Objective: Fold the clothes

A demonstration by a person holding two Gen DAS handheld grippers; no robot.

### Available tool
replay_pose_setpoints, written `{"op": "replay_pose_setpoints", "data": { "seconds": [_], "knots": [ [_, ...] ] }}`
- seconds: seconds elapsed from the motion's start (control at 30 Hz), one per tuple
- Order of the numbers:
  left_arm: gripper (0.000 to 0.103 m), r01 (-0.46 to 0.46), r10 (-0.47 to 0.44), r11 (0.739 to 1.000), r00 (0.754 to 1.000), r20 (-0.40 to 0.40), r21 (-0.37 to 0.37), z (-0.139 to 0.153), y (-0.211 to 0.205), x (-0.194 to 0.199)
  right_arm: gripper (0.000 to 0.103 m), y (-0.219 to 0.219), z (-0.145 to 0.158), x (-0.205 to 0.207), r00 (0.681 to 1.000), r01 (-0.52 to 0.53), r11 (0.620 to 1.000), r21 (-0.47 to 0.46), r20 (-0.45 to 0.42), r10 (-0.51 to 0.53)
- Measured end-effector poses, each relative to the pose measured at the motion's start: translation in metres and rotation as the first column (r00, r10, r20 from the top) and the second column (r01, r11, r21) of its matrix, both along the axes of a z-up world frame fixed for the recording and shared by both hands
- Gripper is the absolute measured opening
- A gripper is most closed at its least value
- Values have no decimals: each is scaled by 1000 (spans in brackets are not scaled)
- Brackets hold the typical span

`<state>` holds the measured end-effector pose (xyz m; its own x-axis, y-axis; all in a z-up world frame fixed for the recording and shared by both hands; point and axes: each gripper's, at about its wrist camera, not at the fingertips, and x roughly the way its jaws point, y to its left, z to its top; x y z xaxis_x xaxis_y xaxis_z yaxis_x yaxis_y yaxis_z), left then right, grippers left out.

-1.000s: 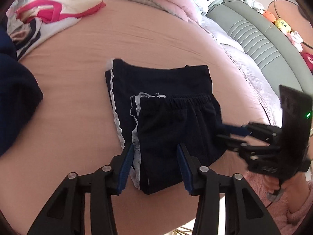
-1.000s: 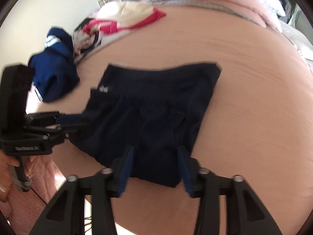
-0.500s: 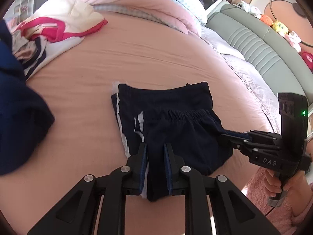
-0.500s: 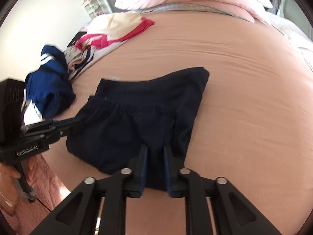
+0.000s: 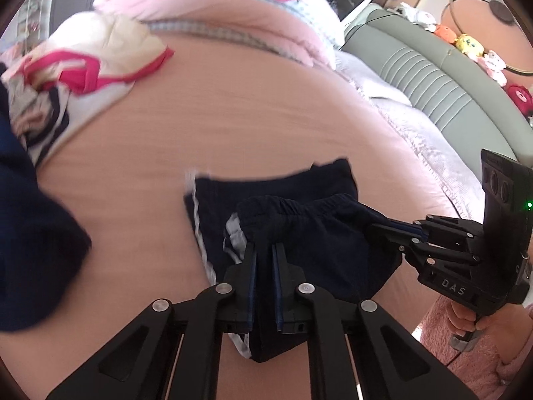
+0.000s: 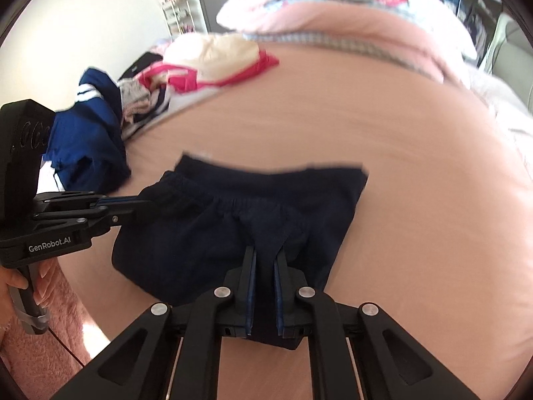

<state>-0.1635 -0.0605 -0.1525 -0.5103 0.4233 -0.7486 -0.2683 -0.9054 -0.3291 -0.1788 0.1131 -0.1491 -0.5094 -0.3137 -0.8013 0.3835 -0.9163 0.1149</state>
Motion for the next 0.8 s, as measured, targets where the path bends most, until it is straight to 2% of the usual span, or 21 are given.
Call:
{"op": "replay_pose_setpoints", "data": {
  "seconds": [0.07, 0.1, 0.13, 0.2, 0.23, 0.27, 0.3, 0.33, 0.37, 0.43, 0.53, 0.6, 0.63, 0.73, 0.8],
  "knots": [
    [7, 14, -14, 1000, 1000, 7, -5, 0, 1, -8, 7, 1, 3, -11, 1000, -1, 1000, 13, -23, 2],
    [7, 35, -35, 999, 998, 54, -1, -6, 2, -13, 8, 2, 3, -17, 1000, -3, 1000, 20, -27, 3],
    [7, 50, -50, 999, 994, 92, 1, -12, 3, -17, 9, 5, -2, -27, 999, -32, 999, 24, 23, 31],
    [9, 42, -39, 999, 993, 107, -25, -21, 1, -14, 11, 4, -22, -43, 978, -93, 995, 44, 193, 83],
    [12, 38, -34, 999, 993, 115, -37, -25, 0, -12, 16, 8, -25, -44, 977, -88, 995, 50, 202, 76],
    [17, 36, -30, 998, 993, 118, -44, -29, 0, -10, 25, 13, -29, -44, 975, -82, 995, 55, 209, 69],
    [21, 39, -36, 999, 994, 106, -29, -29, -1, -8, 30, 19, -28, -43, 979, -72, 997, 43, 195, 62],
    [31, 43, -41, 999, 995, 93, -14, -30, -1, -5, 36, 23, -28, -44, 979, -59, 998, 18, 197, 55],
    [42, 48, -48, 999, 996, 81, -1, -31, -1, -3, 38, 28, -28, -44, 979, -47, 999, -7, 200, 48],
    [44, 37, -36, 999, 998, 47, -33, -31, 3, -2, 40, 24, -29, -45, 983, -44, 999, -5, 180, 44],
    [44, 2, -3, 997, 1000, -2, -80, -33, 6, -4, 39, 18, -31, -46, 988, -38, 999, -3, 150, 38],
    [33, 14, -14, 997, 1000, 10, -82, -37, 9, -7, 27, 14, -32, -46, 991, -34, 999, -2, 131, 34],
    [21, 4, -4, 995, 1000, 1, -96, -37, 9, -7, 15, 12, -33, -47, 992, -32, 999, -2, 121, 32],
    [10, -25, 20, 993, 999, -43, -118, -31, 11, -5, 9, 10, -28, -45, 997, -29, 1000, -4, 74, 29],
    [10, -39, 29, 993, 995, -97, -107, -19, 10, -2, 9, 11, -15, -42, 1000, -26, 1000, -7, 16, 26]
  ]
}}
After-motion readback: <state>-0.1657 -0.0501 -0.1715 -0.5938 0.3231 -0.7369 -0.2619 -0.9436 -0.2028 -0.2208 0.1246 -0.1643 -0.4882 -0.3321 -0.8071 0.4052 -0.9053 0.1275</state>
